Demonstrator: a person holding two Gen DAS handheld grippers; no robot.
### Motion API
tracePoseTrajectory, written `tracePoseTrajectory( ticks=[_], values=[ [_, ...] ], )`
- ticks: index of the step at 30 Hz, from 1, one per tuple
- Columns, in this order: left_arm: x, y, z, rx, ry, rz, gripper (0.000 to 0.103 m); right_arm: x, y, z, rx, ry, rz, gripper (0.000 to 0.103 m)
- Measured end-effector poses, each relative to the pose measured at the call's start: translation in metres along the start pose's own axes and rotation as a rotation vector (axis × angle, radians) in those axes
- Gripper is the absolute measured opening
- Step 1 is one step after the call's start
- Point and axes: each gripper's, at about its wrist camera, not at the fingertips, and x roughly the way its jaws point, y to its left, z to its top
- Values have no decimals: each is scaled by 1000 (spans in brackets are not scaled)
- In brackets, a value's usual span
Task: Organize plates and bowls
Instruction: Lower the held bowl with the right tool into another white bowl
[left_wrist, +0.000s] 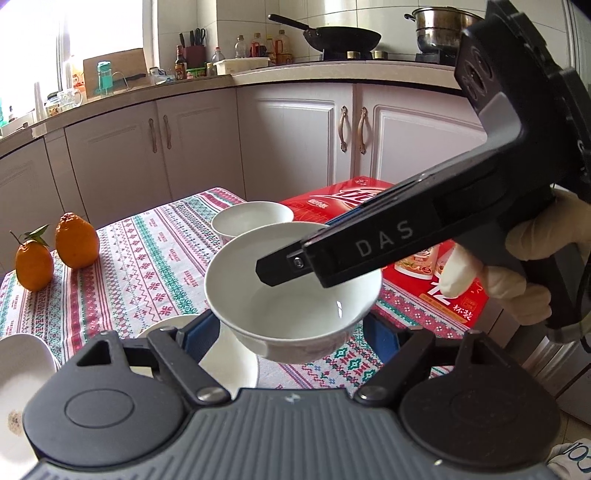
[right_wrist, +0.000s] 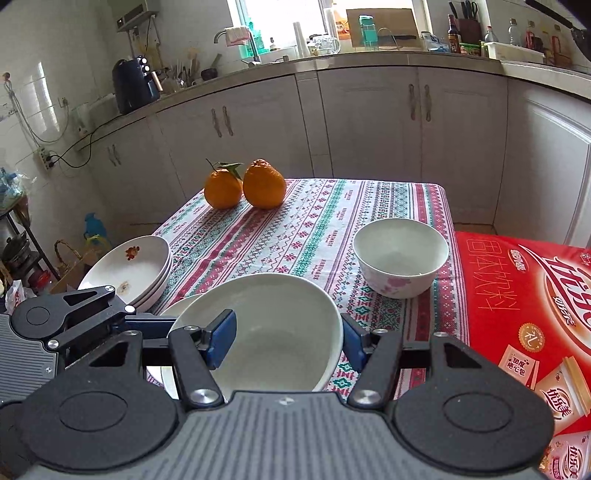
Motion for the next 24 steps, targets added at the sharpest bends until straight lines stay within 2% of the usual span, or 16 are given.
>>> tracePoseTrajectory(
  ticks=[11, 24],
  values=[
    [-15, 28, -11, -55, -16, 61, 84, 26, 33, 14, -59, 21, 47, 65],
    [-17, 54, -30, -119, 16, 104, 84, 62, 56, 19, -86, 67, 96, 65]
  ],
)
